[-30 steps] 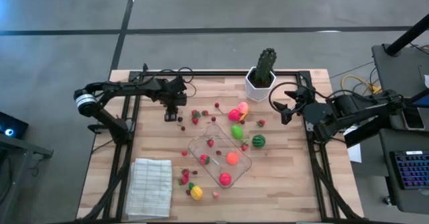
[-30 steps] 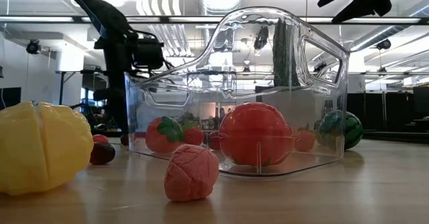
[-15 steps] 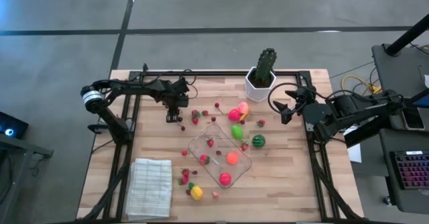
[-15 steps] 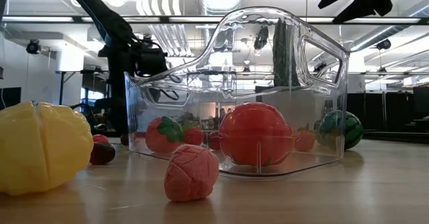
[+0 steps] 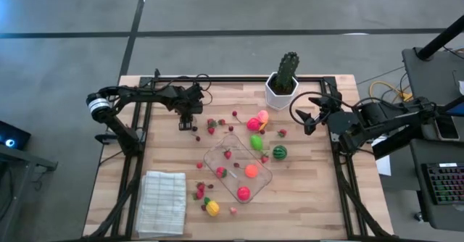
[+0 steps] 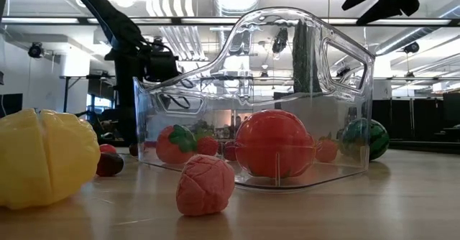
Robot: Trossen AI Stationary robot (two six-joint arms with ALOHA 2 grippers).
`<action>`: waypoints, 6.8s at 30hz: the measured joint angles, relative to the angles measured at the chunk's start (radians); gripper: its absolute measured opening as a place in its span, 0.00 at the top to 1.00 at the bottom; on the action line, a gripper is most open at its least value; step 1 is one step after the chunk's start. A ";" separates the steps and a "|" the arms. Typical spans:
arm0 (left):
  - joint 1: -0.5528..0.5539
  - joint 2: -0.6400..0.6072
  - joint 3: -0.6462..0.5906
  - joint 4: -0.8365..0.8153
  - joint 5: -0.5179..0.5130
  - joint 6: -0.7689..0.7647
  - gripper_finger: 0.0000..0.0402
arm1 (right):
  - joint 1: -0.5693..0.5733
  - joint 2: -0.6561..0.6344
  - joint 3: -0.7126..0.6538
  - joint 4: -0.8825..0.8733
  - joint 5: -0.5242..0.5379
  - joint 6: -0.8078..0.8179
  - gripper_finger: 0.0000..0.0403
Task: Pick and placing Produce into tupperware
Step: Put the red cherry into the transparent bin, then put the green watermelon into the transparent bin
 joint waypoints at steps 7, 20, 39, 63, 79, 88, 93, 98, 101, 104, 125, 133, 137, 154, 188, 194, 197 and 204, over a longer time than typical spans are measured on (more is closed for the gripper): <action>0.001 0.000 0.000 0.003 0.031 -0.001 0.83 | 0.000 0.000 0.000 0.000 -0.002 0.001 0.13; 0.000 -0.015 0.005 0.005 0.127 -0.004 0.89 | 0.000 0.000 0.000 0.000 -0.007 0.003 0.13; -0.265 -0.312 0.183 -0.076 0.432 -0.410 0.89 | 0.000 0.000 0.000 0.000 -0.029 0.003 0.13; -0.634 -0.113 0.264 0.204 0.351 -0.952 0.60 | 0.000 0.002 0.000 0.007 -0.273 0.004 0.13; -0.406 -0.478 0.242 0.068 0.388 -0.935 0.49 | -0.001 0.020 0.001 0.216 -0.208 0.057 0.13; -0.348 -0.698 0.127 0.069 0.371 -0.765 0.50 | -0.082 0.118 0.000 0.099 -0.346 0.326 0.13; -0.239 -0.727 0.040 0.099 0.408 -0.687 0.50 | -0.090 0.190 -0.001 0.161 -0.506 0.500 0.13; -0.139 -0.694 0.013 0.158 0.592 -0.645 0.50 | -0.032 0.293 -0.001 0.506 -0.630 0.338 0.13; -0.105 -0.661 0.013 0.213 0.591 -0.625 0.50 | -0.025 0.340 0.000 0.622 -0.637 0.276 0.13; -0.081 -0.636 0.013 0.294 0.587 -0.624 0.50 | -0.030 0.359 -0.001 0.621 -0.635 0.459 0.13; -0.033 -0.651 0.019 0.243 0.588 -0.630 0.50 | 0.024 0.393 -0.147 1.036 -0.602 0.190 0.13; -0.033 -0.678 0.017 0.237 0.585 -0.630 0.50 | 0.014 0.212 -0.413 1.154 -0.565 0.220 0.13; -0.033 -0.672 0.017 0.273 0.585 -0.630 0.50 | 0.010 0.130 -0.450 1.155 -0.498 0.327 0.13; -0.034 -0.568 0.017 0.502 0.543 -0.994 0.50 | 0.011 0.012 -0.376 1.155 -0.516 0.029 0.13; -0.036 -0.555 0.017 0.503 0.556 -1.013 0.50 | -0.017 0.076 -0.375 1.141 -0.434 0.565 0.16; -0.036 -0.555 0.017 0.503 0.556 -1.013 0.50 | -0.062 0.090 -0.375 0.952 -0.531 0.508 0.19; -0.036 -0.555 0.017 0.503 0.557 -1.014 0.50 | -0.064 0.096 -0.366 0.770 -0.550 0.527 0.19; -0.037 -0.558 0.017 0.495 0.560 -1.023 0.50 | -0.065 0.162 -0.306 0.401 -0.595 0.531 0.19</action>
